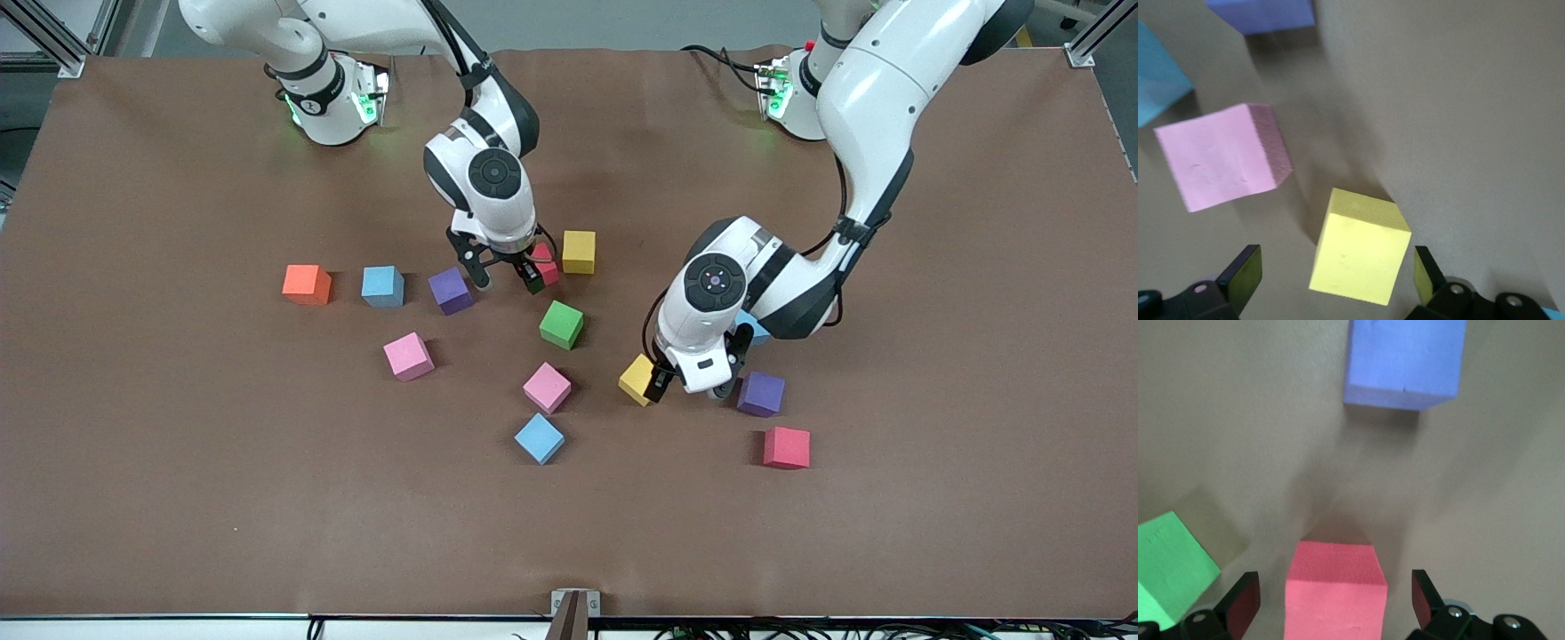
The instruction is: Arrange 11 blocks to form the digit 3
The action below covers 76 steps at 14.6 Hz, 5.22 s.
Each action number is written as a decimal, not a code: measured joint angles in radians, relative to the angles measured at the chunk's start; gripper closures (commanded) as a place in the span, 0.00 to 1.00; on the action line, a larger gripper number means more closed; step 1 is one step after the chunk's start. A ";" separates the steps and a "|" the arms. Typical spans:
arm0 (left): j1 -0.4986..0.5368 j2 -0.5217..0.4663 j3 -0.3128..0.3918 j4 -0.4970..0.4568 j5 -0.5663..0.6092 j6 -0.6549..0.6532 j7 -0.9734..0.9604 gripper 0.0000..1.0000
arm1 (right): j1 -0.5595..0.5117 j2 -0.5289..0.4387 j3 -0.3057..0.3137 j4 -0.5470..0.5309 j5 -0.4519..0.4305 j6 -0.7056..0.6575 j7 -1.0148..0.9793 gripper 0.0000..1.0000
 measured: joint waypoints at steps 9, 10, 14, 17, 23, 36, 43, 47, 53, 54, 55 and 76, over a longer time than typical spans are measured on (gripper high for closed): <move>-0.012 0.075 0.014 0.026 0.000 0.070 0.000 0.00 | 0.039 0.014 0.000 0.001 0.001 0.030 0.092 0.19; -0.014 0.076 0.014 0.026 0.001 0.070 0.000 0.00 | 0.040 0.015 0.000 0.001 0.001 0.030 0.098 0.19; -0.031 0.089 0.016 0.027 0.026 0.070 0.000 0.04 | 0.041 0.019 -0.002 0.001 0.001 0.028 0.109 0.30; -0.038 0.107 0.018 0.028 0.038 0.070 0.000 0.42 | 0.041 0.022 -0.007 -0.001 0.002 0.026 0.122 0.81; -0.029 0.100 0.022 0.028 0.045 0.067 -0.098 0.58 | 0.041 0.019 -0.012 0.002 0.008 0.024 0.325 1.00; -0.047 -0.151 -0.103 -0.360 0.046 0.056 -0.695 0.58 | 0.082 0.013 -0.010 -0.006 0.008 0.017 0.550 1.00; -0.073 -0.151 -0.160 -0.461 0.046 0.165 -0.753 0.58 | 0.103 0.013 -0.010 -0.008 0.008 0.020 0.555 1.00; -0.101 -0.151 -0.160 -0.468 0.046 0.173 -0.784 0.58 | 0.103 0.013 -0.010 -0.008 0.008 0.021 0.555 1.00; -0.107 -0.151 -0.160 -0.473 0.075 0.173 -0.784 0.00 | 0.103 0.013 -0.010 -0.008 0.008 0.022 0.555 0.92; -0.107 -0.151 -0.160 -0.474 0.088 0.173 -0.785 0.00 | 0.103 0.013 -0.010 -0.008 0.008 0.022 0.555 0.72; -0.107 -0.151 -0.159 -0.475 0.094 0.173 -0.785 0.00 | 0.103 0.013 -0.010 -0.008 0.008 0.022 0.555 0.27; 0.291 -0.220 -0.422 -0.303 0.100 -0.115 -0.565 0.00 | -0.062 -0.156 -0.033 -0.003 0.006 -0.210 0.226 0.00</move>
